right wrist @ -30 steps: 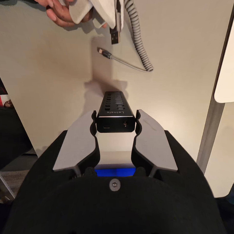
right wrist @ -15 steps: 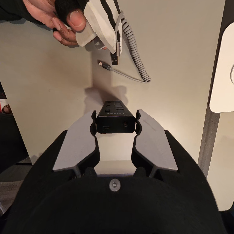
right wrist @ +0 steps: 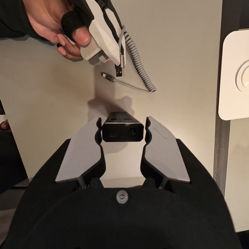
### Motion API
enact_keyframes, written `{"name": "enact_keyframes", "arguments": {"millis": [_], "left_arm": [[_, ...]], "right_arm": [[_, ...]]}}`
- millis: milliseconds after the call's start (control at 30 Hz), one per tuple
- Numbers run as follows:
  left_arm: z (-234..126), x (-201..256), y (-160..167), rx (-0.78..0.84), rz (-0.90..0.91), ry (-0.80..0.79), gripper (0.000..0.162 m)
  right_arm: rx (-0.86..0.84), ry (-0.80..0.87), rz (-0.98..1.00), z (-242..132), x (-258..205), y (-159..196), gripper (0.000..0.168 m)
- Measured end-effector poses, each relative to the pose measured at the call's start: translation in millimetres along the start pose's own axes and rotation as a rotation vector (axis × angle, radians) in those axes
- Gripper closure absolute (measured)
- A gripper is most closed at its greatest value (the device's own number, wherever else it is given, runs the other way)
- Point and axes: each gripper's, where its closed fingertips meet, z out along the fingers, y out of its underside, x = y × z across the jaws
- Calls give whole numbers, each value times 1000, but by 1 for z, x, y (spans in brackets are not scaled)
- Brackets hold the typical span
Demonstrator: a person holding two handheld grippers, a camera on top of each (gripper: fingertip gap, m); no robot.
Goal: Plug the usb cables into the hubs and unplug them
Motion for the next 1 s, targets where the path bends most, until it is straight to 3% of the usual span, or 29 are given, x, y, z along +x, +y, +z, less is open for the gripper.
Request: {"name": "enact_keyframes", "arguments": {"millis": [233,333,500,667,800,1000], "left_arm": [[1,-1,2,-7,0,-1,154],[0,-2,1,-3,-2,-6,154],[-1,-3,-1,7,-23,-12,154],[1,-10,5,4,-85,-57,154],[8,-9,12,1,-174,-61,154],[26,-7,16,28,-335,-21,153]], "right_arm": [[39,16,5,-1,2,-2,100],[134,62,29,-14,7,-11,97],[557,198,123,-44,0,-19,93],[980,212,314,-26,-5,19,90],[963,120,323,21,-6,30,81],[899,47,233,47,-6,17,82]]}}
